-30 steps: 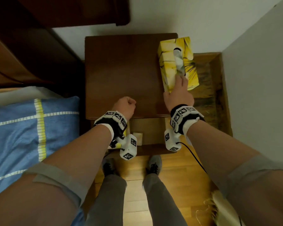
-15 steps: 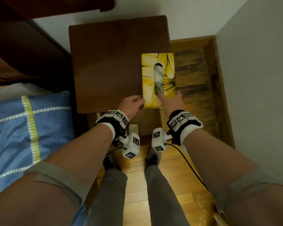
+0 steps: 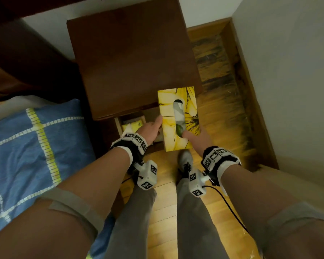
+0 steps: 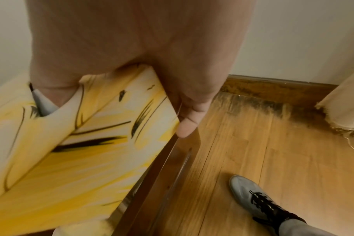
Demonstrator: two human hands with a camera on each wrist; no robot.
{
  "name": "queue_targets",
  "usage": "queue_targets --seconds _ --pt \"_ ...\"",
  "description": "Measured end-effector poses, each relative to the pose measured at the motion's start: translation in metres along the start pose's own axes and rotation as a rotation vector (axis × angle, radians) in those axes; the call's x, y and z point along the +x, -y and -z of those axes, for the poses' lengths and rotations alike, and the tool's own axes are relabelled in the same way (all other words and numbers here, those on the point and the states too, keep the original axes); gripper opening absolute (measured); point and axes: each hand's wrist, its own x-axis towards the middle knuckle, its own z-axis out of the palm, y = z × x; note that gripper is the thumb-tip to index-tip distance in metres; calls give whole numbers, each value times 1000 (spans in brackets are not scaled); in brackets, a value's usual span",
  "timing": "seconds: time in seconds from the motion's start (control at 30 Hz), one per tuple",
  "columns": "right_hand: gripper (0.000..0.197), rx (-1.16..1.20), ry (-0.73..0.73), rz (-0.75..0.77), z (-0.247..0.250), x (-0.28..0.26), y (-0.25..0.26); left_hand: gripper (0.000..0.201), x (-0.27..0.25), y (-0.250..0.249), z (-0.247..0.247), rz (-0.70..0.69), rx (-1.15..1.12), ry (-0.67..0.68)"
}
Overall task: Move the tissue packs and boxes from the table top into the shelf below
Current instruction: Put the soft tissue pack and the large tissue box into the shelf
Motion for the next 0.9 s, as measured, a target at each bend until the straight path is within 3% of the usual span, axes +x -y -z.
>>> queue_targets --seconds 0.07,0.17,0.27,0.37,0.5,0.67,0.77,0.9 --pt "118 -2 20 -43 0 -7 -2 81 -3 7 -3 -23 57 -17" --pt "108 -102 86 -119 2 -12 -1 94 -7 19 -5 26 -30 31" --pt "100 -187 155 -177 4 -15 -1 78 -16 25 -8 99 -103 133" --pt "102 -210 146 -219 -1 -7 6 71 -3 47 -18 65 -140 151" --pt "115 -162 56 -251 -12 16 22 48 -4 47 -17 -10 -223 157" --pt "104 -45 -129 -192 -30 54 38 63 36 57 -36 -36 -244 115" --pt "93 -78 -198 -183 -38 70 40 45 49 51 -40 -57 -218 140" --pt "89 -123 -256 -123 -36 78 31 57 91 70 -58 -46 -280 82"
